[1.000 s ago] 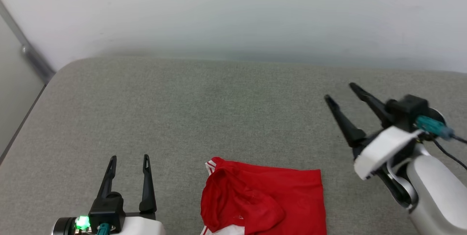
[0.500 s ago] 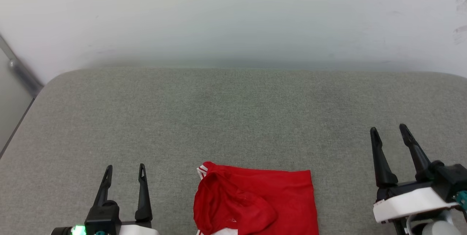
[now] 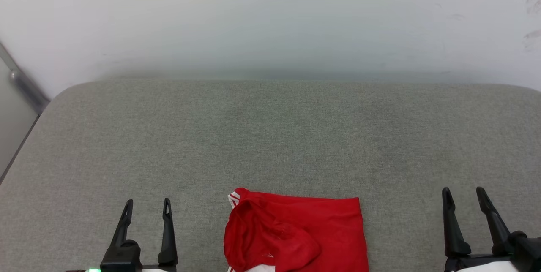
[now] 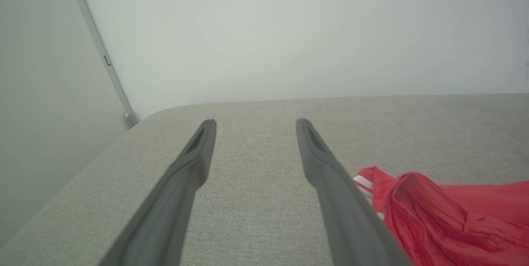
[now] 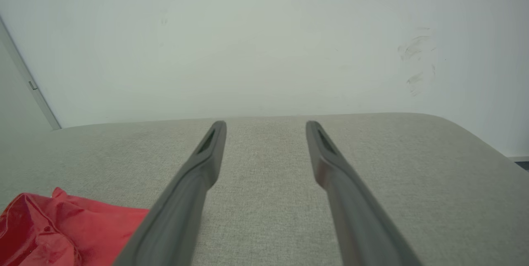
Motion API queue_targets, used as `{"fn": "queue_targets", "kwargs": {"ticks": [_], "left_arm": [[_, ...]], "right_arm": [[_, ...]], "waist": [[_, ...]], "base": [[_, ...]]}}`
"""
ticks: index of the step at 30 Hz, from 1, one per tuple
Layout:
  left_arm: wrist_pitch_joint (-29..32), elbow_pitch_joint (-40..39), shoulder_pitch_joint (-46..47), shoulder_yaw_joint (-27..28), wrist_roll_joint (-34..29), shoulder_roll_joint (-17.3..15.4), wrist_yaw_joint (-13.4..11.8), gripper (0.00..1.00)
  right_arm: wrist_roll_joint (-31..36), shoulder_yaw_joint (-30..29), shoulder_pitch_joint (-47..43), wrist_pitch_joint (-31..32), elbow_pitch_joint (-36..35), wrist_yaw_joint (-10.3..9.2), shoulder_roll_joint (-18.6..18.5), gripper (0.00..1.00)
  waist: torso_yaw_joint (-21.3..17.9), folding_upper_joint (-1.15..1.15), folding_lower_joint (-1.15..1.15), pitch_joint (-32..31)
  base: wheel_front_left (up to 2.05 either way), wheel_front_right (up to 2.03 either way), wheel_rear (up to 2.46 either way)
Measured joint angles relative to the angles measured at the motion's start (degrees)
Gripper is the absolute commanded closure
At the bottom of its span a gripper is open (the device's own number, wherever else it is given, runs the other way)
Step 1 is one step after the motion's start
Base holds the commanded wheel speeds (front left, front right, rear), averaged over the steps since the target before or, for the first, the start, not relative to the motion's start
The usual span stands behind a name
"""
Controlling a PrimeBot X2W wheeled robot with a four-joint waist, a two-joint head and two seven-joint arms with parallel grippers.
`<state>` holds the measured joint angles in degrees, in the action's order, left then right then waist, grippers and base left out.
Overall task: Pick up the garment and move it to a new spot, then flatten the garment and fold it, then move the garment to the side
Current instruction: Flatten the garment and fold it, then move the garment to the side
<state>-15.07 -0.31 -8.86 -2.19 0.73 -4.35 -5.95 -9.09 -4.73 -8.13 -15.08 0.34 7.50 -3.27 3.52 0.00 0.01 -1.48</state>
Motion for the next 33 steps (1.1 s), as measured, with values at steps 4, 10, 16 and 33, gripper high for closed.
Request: {"fn": "queue_targets", "kwargs": {"ticks": [4, 10, 16, 33], "left_arm": [[0.0, -0.01, 0.01, 0.08, 0.0, 0.01, 0.11, 0.0], [0.0, 0.1, 0.21, -0.04, 0.07, 0.14, 0.22, 0.0], [0.0, 0.37, 0.63, -0.15, 0.37, 0.36, 0.34, 0.0], [0.0, 0.52, 2.59, -0.94, 0.43, 0.85, 0.91, 0.0]], "right_arm": [[0.75, -0.48, 0.49, 0.01, -1.14, 0.0, 0.12, 0.0], [1.54, -2.43, 7.9, 0.0, -4.43, 0.0, -1.23, 0.0], [-0.26, 3.8, 17.36, 2.43, -2.3, 0.0, -9.67, 0.0], [-43.17, 26.08, 24.34, 59.54, 5.77, 0.0, -26.94, 0.0]], "waist": [[0.0, 0.0, 0.0, 0.04], [0.34, 0.0, 0.0, 0.28], [0.97, 0.0, 0.0, 0.48], [2.87, 0.0, 0.0, 3.52]], "base": [[0.0, 0.0, 0.0], [0.0, 0.0, 0.0], [0.0, 0.0, 0.0], [0.0, 0.0, 0.0]]}}
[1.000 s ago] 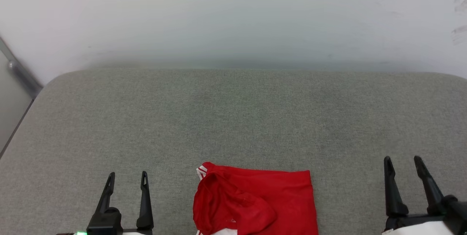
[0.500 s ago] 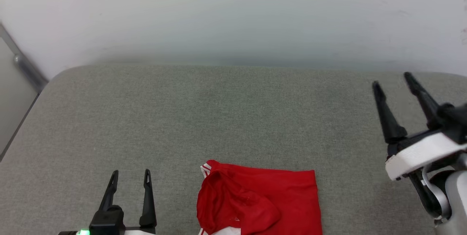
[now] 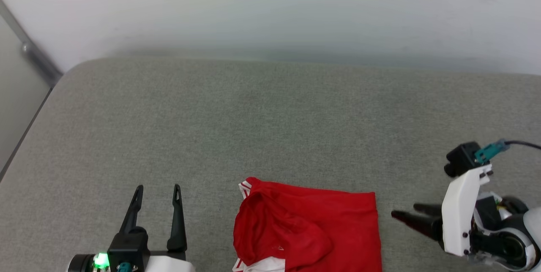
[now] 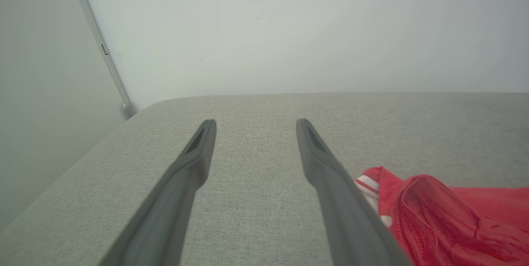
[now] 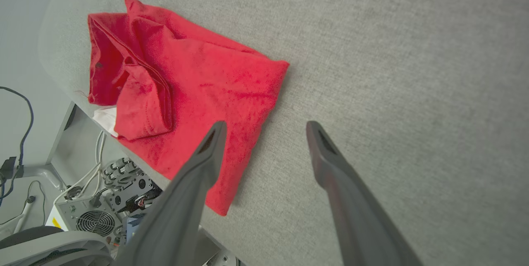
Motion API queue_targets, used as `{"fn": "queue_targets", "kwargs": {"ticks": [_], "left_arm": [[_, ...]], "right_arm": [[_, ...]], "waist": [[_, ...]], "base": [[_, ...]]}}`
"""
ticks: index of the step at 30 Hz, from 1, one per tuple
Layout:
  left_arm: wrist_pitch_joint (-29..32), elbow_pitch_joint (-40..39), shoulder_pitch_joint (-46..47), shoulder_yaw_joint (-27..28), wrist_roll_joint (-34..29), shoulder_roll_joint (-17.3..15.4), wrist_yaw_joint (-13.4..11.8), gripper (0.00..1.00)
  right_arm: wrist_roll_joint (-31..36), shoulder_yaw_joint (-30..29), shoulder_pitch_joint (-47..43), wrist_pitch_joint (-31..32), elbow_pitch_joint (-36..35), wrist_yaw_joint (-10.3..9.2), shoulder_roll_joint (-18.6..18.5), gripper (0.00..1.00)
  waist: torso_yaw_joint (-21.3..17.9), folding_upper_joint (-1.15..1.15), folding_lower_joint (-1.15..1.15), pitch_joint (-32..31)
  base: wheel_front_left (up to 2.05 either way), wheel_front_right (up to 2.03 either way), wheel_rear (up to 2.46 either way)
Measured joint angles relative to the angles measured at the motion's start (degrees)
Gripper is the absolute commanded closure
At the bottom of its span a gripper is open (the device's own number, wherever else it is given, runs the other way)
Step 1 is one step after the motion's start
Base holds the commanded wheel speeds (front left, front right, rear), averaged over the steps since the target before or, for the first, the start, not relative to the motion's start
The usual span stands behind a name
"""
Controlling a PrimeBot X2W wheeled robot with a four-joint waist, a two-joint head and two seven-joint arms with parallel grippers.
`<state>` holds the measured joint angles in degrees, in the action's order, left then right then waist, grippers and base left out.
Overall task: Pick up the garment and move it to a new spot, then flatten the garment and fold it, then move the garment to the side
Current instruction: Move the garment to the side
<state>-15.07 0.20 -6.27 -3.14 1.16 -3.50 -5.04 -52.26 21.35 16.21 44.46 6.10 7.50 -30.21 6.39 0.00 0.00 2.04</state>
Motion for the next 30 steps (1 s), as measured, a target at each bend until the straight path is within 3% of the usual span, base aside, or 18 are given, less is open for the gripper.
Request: {"fn": "queue_targets", "kwargs": {"ticks": [7, 20, 21, 22, 23, 30], "left_arm": [[0.0, -0.04, 2.78, -0.64, -0.01, 0.15, 0.4, 0.0], [0.0, 0.33, 6.81, -2.1, 0.03, 0.36, 0.59, 0.0], [0.0, 0.37, 6.82, -2.13, 0.04, 0.36, 0.59, 0.0], [0.0, 0.44, 6.84, -2.12, 0.08, 0.37, 0.58, 0.0], [0.0, 0.51, 6.89, -2.19, 0.09, 0.38, 0.58, 0.0], [0.0, 1.12, 6.39, -2.04, 0.09, 0.45, 0.42, 0.0]], "right_arm": [[-5.53, 1.64, -2.22, 1.74, 2.54, 0.0, 1.59, 0.0], [-5.75, 9.11, 0.06, -3.34, 8.81, 0.07, 5.11, 0.0], [-5.77, 9.56, 0.29, -3.85, 9.18, 0.08, 5.15, 0.52], [-5.77, 10.09, 0.46, -4.39, 9.46, 0.08, 5.16, 0.81], [-5.77, 10.77, 0.94, -5.09, 9.64, 0.08, 5.06, 1.0], [-5.65, 16.53, 3.83, -9.37, 8.62, 0.03, 3.45, 1.0]], "waist": [[1.75, 0.0, 0.0, 3.6], [4.98, 0.0, 0.0, 9.89], [5.15, 0.0, 0.0, 10.03], [5.29, 0.0, 0.0, 10.11], [5.41, 0.0, 0.0, 10.13], [5.23, 0.0, -0.01, 8.29]], "base": [[0.0, 0.0, 0.0], [0.0, 0.0, 0.0], [0.0, 0.0, 0.0], [0.0, 0.0, 0.0], [0.0, 0.0, 0.0], [0.0, 0.0, 0.0]]}}
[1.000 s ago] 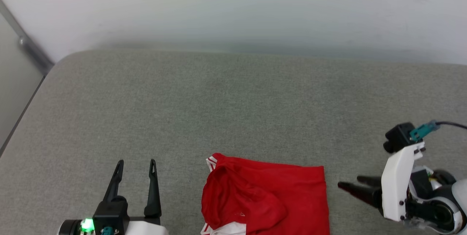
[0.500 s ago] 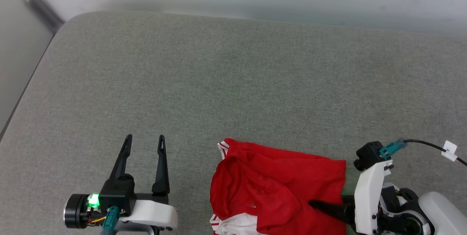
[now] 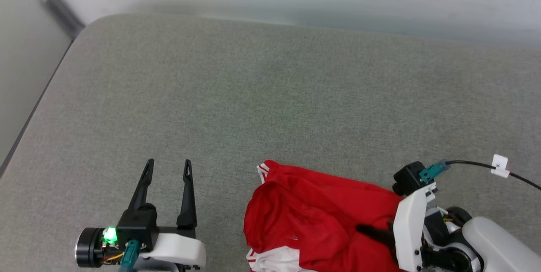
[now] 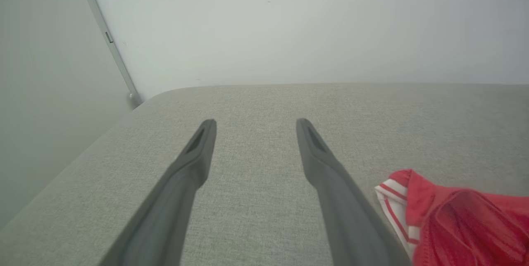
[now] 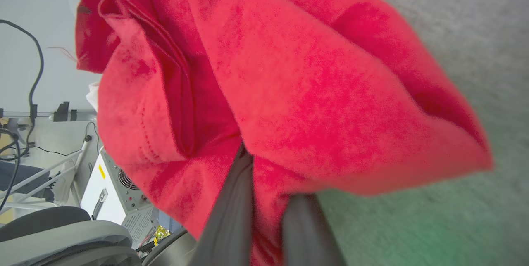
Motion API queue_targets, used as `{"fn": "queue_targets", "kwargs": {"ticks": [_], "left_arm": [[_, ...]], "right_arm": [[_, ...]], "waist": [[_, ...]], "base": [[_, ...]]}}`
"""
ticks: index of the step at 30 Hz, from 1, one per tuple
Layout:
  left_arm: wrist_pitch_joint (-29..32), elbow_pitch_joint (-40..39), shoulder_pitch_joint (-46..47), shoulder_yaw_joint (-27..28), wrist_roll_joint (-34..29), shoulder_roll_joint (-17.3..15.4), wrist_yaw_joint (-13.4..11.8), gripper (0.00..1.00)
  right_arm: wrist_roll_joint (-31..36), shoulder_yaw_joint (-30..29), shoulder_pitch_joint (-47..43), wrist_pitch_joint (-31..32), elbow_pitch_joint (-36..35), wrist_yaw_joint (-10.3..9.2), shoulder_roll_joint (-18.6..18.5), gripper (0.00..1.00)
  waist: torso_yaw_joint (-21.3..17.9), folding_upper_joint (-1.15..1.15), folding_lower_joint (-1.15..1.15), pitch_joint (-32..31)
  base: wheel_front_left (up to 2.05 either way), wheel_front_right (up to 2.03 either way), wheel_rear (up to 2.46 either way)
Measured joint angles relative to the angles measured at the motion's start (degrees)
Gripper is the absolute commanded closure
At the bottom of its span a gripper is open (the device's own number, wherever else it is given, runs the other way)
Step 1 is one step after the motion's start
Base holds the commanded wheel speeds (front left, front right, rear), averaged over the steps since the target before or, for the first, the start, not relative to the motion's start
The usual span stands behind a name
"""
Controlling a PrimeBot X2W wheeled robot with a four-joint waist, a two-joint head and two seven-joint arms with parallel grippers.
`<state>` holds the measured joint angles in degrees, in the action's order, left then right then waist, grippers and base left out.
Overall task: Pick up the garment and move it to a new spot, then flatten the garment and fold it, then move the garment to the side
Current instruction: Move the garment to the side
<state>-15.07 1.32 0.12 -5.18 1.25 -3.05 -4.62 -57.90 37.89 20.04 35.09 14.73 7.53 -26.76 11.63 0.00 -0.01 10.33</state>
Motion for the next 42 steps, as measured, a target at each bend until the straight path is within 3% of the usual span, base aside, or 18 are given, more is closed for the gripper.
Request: {"fn": "queue_targets", "kwargs": {"ticks": [8, 15, 21, 26, 31, 42], "left_arm": [[0.0, -0.3, -3.6, 1.69, 0.68, 0.03, -0.73, 0.0], [0.0, -1.25, -4.8, 1.82, 2.0, 0.1, -1.72, 0.0], [0.0, -1.99, -3.29, 1.75, 1.8, 0.13, -1.92, 0.0], [0.0, -2.76, -0.36, 1.88, 0.2, -0.36, -0.82, 0.0], [0.0, -3.5, 2.03, 2.48, -0.6, -1.88, -0.03, 0.0], [0.0, -5.89, 7.33, 2.27, -1.43, -3.54, 0.6, 0.0]], "right_arm": [[1.78, 5.99, 7.61, -2.61, -5.88, -0.03, -5.72, 1.0], [3.19, 9.2, 13.51, -0.76, -11.38, -0.03, -12.69, 1.0], [4.56, 8.59, 16.85, -1.05, -11.71, -0.03, -17.91, 1.0], [8.8, 7.82, 20.45, -2.53, -8.87, -0.03, -23.12, 1.0], [10.99, 5.45, 23.41, -5.11, -2.23, -0.01, -25.33, 1.0], [17.12, -4.2, 29.52, -8.47, 16.08, -0.01, -26.3, 1.0]], "waist": [[-4.16, 0.0, 0.0, -3.37], [-11.69, 0.0, 0.0, -4.54], [-18.66, 0.0, 0.0, -3.08], [-21.7, 0.0, 0.0, 0.93], [-23.09, 0.0, 0.0, 5.53], [-22.3, 0.0, 0.0, 15.65]], "base": [[0.0, 0.0, 0.0], [0.0, 0.0, 0.0], [0.0, 0.0, 0.0], [0.0, 0.0, 0.0], [0.0, 0.0, 0.0], [0.0, 0.0, 0.0]]}}
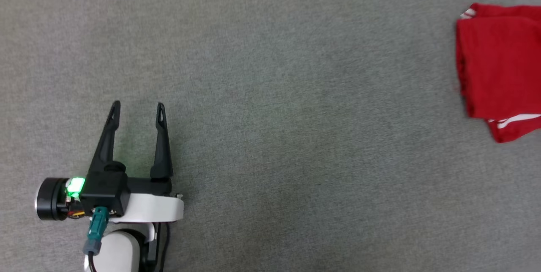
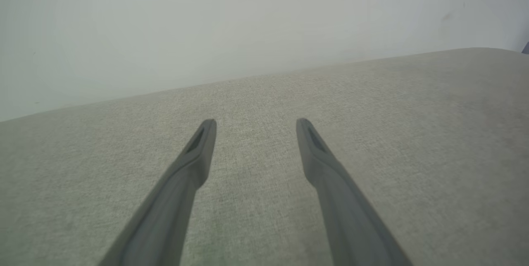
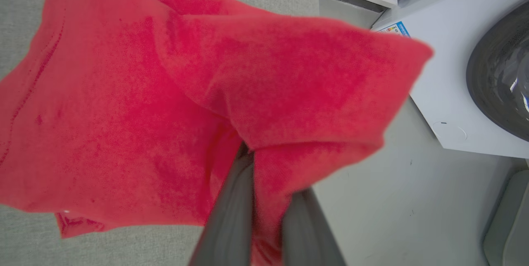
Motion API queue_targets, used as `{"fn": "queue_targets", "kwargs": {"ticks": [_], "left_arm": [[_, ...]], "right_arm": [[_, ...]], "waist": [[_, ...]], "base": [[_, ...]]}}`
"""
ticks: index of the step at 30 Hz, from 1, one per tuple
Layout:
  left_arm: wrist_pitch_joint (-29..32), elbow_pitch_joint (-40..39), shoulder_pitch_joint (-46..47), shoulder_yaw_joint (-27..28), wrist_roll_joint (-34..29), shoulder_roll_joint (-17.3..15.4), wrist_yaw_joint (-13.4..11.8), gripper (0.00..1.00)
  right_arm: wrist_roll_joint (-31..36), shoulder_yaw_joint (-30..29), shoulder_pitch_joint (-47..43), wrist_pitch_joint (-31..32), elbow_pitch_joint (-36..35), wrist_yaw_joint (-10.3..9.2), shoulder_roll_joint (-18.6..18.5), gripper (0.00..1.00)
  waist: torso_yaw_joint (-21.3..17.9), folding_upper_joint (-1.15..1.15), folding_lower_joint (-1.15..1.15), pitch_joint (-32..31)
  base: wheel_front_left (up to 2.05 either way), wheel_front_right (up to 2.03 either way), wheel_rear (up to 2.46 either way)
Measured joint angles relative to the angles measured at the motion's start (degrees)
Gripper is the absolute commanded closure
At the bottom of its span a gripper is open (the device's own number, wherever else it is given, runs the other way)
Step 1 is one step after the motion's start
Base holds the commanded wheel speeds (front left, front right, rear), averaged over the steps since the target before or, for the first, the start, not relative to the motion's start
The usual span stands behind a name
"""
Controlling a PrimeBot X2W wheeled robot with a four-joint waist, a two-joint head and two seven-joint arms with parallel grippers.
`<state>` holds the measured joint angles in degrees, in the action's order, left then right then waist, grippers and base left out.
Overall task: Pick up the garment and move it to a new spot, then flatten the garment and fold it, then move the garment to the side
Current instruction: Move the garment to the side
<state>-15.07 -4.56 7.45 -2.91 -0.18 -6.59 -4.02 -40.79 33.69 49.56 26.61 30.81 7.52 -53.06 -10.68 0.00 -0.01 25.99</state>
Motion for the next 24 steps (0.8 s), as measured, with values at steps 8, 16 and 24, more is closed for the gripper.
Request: {"fn": "queue_targets", "kwargs": {"ticks": [8, 16, 24], "left_arm": [[0.0, -0.08, 1.34, 0.42, 0.36, -0.49, 0.0, 0.0], [0.0, 1.3, 0.01, 0.74, 0.99, 0.16, -0.59, 0.0], [0.0, 2.26, -4.92, 0.94, 1.45, 1.33, -1.09, 0.0]], "right_arm": [[3.56, -5.84, 2.18, -0.67, 8.71, -0.01, 5.65, 0.05], [11.35, -8.86, 0.65, -9.55, 9.09, -0.01, 6.06, 0.0], [19.78, -16.92, -2.87, -25.7, 3.25, -0.01, 11.4, 0.0]], "waist": [[0.93, 0.0, -0.01, 3.64], [1.48, 0.0, 0.0, -1.57], [2.89, 0.0, 0.01, -9.59]], "base": [[0.0, 0.0, 0.0], [0.0, 0.0, 0.0], [0.0, 0.0, 0.0]]}}
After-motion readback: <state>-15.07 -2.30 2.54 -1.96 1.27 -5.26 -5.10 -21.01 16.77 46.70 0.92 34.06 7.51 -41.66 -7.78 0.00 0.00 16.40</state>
